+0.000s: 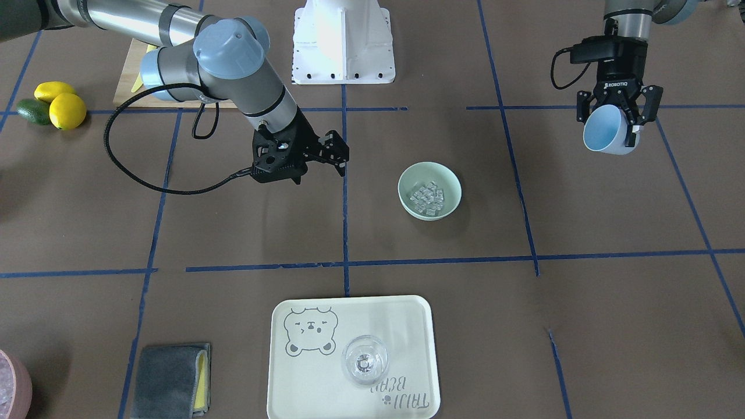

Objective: Pour ice into bowl

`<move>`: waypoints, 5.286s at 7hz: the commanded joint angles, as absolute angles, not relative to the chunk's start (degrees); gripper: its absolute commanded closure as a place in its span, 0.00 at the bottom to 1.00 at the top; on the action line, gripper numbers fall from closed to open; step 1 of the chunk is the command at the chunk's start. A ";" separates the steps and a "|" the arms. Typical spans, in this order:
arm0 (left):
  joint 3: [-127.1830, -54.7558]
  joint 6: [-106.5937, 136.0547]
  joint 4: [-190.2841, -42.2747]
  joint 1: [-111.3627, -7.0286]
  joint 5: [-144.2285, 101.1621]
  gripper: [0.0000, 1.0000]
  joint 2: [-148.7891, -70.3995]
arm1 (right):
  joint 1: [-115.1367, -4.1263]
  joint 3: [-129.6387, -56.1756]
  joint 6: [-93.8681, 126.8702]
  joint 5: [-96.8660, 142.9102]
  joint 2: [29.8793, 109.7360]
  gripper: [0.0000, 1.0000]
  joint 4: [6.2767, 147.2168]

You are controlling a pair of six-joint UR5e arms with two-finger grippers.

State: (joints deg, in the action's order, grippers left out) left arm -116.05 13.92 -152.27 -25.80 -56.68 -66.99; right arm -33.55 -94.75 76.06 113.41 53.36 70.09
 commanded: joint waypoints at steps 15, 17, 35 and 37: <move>-87.20 85.24 -155.39 -16.08 -33.32 1.00 -78.56 | -29.97 -94.75 80.59 110.74 51.77 0.00 69.87; -87.19 84.99 -155.57 -16.08 -32.70 0.73 -78.57 | -29.10 -94.66 81.30 109.61 51.33 0.00 69.96; -109.34 50.80 -155.57 -40.34 -58.89 0.00 -71.19 | -23.29 -69.43 82.97 98.88 33.57 0.77 69.96; -109.68 50.80 -155.65 -40.34 -60.98 0.00 -71.10 | -23.29 -69.35 82.62 98.88 33.57 1.00 69.96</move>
